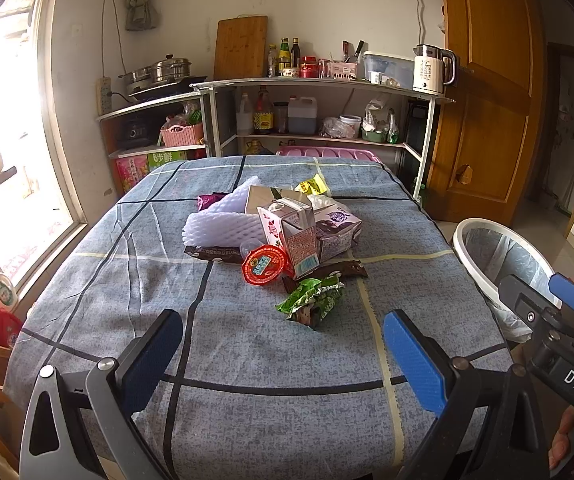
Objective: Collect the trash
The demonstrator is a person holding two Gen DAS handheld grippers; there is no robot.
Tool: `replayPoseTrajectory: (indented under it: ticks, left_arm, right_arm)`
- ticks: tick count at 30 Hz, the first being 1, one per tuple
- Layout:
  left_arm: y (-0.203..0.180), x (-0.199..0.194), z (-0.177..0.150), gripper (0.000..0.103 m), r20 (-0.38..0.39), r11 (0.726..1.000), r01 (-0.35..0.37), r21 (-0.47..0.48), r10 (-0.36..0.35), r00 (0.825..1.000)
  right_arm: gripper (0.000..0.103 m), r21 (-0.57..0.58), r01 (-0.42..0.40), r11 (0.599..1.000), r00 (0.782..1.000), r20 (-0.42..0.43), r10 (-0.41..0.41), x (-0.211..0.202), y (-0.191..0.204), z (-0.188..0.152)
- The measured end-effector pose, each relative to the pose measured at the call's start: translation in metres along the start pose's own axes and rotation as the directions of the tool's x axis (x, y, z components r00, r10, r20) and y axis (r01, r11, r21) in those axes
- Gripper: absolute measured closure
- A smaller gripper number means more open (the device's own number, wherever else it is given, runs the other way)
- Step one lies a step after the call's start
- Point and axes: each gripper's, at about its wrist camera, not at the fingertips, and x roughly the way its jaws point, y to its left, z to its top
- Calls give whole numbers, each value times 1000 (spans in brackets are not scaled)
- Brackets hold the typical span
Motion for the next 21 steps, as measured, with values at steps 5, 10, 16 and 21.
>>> replayPoseTrajectory:
  ticks: [5, 10, 16, 21]
  left_arm:
    - [-1, 0, 0, 1, 1, 1000, 0, 1, 0, 1000]
    - [1, 0, 0, 1, 0, 1000, 0, 0, 0, 1000]
    - [0, 0, 0, 1, 1, 1000, 1, 1, -1, 1000]
    - [0, -1, 0, 1, 2, 1000, 1, 1, -1, 1000]
  right_arm:
    - [15, -3, 0, 1000, 1000, 1, 0, 0, 0, 0]
    - [15, -1, 0, 1000, 1000, 0, 0, -1, 0, 0]
    - [15, 0, 1, 1000, 1000, 4, -1, -2, 0, 0]
    - [15, -1, 2, 1000, 1000, 3, -2, -3, 0, 0]
